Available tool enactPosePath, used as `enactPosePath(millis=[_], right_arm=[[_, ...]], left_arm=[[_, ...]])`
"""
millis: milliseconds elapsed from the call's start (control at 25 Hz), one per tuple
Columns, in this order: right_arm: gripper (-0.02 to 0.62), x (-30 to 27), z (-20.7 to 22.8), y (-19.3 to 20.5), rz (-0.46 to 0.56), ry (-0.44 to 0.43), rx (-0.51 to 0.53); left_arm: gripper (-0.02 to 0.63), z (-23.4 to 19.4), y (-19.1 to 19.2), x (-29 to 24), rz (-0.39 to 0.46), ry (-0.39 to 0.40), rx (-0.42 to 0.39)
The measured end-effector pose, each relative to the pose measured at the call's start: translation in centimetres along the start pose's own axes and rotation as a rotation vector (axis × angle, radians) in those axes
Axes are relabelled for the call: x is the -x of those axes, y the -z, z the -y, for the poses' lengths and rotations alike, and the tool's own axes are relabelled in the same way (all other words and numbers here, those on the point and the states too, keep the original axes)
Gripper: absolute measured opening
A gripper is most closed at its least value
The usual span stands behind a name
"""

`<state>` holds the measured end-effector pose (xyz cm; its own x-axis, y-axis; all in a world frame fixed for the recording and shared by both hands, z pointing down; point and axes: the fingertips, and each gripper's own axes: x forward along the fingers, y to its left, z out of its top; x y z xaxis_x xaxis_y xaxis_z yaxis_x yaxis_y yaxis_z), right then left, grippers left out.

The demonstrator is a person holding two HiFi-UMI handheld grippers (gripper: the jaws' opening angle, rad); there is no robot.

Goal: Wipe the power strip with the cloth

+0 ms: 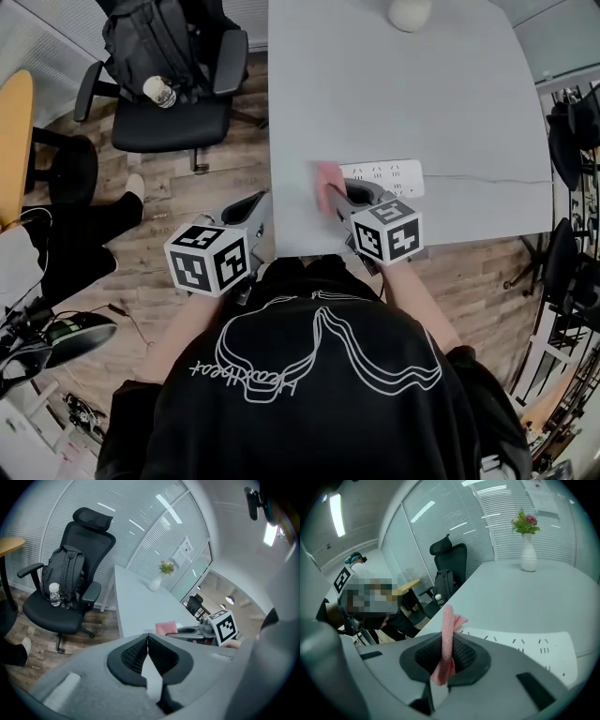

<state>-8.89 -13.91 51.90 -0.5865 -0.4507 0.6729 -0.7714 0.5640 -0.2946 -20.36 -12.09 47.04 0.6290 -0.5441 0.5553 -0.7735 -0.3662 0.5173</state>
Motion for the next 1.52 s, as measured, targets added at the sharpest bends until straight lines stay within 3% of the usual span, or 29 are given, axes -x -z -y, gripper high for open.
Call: enactPosePath(millis=[480,1520], right_arm=[[0.044,1.3,2.0,0.6,0.0,-0.029,-0.034],[0.046,9.1,13.5,3.6,-0.028,0.06,-0.064]], left_arm=[[0.014,2.2,0.6,-2.1,-0.037,0.007,-0.01],[0.014,10.1,1.4,-8.0,-0.045,-0.008,0.021]])
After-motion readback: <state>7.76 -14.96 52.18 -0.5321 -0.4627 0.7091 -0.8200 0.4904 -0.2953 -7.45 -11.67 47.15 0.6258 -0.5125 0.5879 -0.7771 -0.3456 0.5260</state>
